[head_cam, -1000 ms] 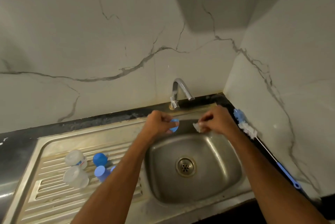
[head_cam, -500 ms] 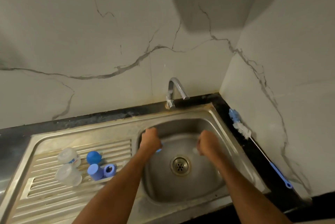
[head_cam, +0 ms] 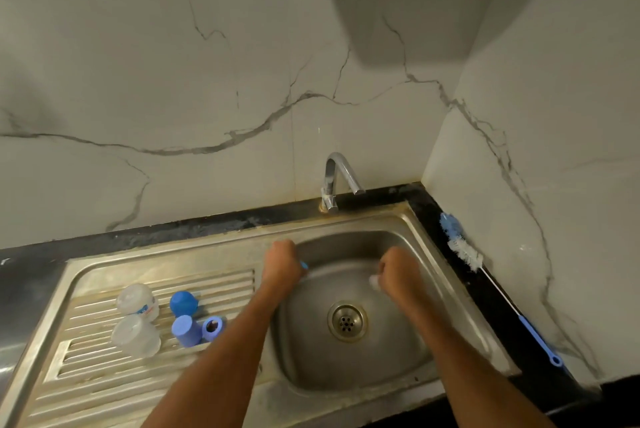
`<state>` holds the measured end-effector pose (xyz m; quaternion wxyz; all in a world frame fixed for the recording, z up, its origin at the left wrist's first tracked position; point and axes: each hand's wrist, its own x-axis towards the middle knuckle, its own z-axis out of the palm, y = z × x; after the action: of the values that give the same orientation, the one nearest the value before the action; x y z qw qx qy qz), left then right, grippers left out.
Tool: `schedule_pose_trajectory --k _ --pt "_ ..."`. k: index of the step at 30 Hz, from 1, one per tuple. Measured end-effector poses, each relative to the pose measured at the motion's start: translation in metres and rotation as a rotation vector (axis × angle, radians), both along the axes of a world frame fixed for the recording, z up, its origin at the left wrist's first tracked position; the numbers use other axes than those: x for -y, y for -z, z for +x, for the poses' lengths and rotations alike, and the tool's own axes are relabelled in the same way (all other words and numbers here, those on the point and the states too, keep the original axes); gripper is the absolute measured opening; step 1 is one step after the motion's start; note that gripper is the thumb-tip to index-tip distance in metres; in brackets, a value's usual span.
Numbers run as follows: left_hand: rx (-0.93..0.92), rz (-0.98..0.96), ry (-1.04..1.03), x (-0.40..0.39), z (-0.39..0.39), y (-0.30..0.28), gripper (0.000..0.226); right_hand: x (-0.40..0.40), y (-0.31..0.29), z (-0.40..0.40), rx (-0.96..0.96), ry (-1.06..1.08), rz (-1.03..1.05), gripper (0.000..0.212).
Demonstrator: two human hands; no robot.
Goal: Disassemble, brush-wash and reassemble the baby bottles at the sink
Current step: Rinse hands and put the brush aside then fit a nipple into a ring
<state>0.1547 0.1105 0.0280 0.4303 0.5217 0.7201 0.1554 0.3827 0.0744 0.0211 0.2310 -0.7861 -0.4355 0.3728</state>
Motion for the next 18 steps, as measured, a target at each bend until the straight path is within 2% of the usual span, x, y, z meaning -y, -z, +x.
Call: schedule_pose_trajectory --k 1,3,5,9,12,14,18 --pt "0.097 0.013 -0.003 0.002 0.003 0.005 0.03 0.002 0.008 -0.002 -0.017 -0.023 0.025 0.004" --pt "0.36 -0.054 -0.084 0.005 0.008 0.002 0.032 0.005 0.006 -0.005 -0.219 0.022 0.015 0.005" --pt "0.46 -0.028 -0.122 0.006 0.011 -0.008 0.03 0.005 -0.002 -0.004 -0.317 0.035 0.062 0.011" --pt "0.815 -0.097 -0.255 0.012 0.017 -0.029 0.022 0.004 -0.02 -0.005 -0.707 0.118 0.146 0.016" --pt "0.927 -0.117 -0.267 0.017 0.019 -0.035 0.02 0.009 -0.03 -0.01 -0.881 0.118 0.181 0.017" --pt "0.943 -0.113 -0.263 0.019 0.022 -0.036 0.018 0.014 -0.037 -0.016 -0.904 0.098 0.191 0.019" --pt "0.922 -0.082 -0.209 0.022 0.026 -0.037 0.02 0.015 -0.044 -0.021 -0.682 0.066 0.217 0.018"
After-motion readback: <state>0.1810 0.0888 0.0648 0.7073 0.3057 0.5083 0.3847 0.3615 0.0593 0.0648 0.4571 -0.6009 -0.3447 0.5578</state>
